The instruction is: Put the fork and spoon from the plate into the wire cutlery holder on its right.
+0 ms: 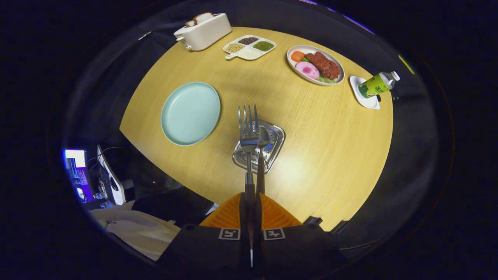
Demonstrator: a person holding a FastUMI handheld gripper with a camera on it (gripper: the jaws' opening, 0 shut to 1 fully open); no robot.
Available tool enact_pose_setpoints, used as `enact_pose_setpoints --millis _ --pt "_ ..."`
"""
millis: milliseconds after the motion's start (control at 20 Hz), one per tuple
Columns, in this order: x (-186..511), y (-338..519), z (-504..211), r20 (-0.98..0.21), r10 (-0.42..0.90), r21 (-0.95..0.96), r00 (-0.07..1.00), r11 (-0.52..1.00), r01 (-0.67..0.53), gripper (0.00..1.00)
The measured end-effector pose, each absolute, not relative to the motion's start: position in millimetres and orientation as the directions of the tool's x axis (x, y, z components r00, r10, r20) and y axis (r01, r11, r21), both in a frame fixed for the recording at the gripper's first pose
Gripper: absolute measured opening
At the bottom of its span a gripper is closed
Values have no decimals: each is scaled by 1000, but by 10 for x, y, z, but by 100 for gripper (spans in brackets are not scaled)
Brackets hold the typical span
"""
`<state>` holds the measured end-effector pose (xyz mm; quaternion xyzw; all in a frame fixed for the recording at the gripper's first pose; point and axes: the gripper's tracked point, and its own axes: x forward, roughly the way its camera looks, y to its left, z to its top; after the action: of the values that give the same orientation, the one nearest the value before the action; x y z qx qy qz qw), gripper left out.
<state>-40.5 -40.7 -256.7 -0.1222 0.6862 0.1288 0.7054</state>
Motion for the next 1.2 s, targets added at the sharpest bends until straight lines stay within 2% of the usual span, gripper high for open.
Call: enact_pose_setpoints --millis 350,600,850,1100,1200 --pt "-530 -447 -2709 -977 4 69 -214 952 -297 7" --pt "-536 -526 -2749 -948 -21 64 -318 965 -254 7" --pt "-450 -509 -2791 -942 -25 59 -334 970 -238 7" --pt "-342 -509 -2788 -950 -4 61 -312 978 -198 16" --pt "-294 -502 -2732 -960 10 69 -282 978 -198 23"
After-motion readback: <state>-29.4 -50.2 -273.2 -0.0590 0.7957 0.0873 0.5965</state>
